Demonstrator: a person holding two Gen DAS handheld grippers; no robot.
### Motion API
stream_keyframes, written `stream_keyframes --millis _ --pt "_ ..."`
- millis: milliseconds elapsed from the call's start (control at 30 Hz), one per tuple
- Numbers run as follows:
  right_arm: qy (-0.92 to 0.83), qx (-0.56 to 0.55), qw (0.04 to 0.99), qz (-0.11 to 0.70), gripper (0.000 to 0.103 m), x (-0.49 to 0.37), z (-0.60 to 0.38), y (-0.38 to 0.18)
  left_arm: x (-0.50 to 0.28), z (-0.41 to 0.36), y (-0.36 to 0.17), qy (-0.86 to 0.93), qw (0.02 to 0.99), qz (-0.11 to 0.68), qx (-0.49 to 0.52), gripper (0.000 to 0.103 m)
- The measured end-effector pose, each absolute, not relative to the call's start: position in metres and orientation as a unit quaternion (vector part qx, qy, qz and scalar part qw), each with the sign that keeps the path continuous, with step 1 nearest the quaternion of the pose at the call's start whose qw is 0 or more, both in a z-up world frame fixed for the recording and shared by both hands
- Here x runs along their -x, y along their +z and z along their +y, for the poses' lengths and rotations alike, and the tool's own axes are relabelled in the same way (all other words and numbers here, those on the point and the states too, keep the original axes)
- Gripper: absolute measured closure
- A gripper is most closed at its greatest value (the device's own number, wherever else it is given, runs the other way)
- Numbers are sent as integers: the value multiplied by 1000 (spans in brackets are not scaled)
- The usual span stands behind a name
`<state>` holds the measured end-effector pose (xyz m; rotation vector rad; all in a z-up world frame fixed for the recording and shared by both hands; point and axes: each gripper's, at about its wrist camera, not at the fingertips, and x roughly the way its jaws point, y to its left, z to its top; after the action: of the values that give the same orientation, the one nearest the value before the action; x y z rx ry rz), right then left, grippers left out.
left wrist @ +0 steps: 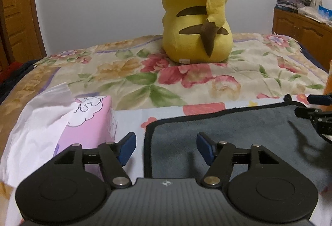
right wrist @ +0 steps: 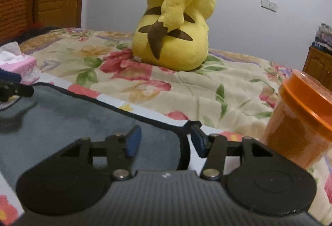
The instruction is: Fold towel
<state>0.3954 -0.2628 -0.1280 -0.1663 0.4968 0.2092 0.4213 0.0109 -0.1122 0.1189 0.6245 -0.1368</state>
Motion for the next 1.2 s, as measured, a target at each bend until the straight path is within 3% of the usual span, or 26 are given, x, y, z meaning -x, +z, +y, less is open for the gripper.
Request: stream_keyframes --millis 167,367,567,1200 --pt "109 51 963 243 48 -376 -264 -108 -395 6 -95 -83 946 308 -61 18" --pt "116 24 966 229 21 -342 -261 -78 -363 0 -70 -93 944 314 -50 11" --pt "118 21 966 227 15 -311 -259 -61 -336 -6 -47 -89 948 303 -43 4" --pt "71 -2 972 225 6 -249 -280 -32 -260 -12 -1 -93 950 293 -59 2"
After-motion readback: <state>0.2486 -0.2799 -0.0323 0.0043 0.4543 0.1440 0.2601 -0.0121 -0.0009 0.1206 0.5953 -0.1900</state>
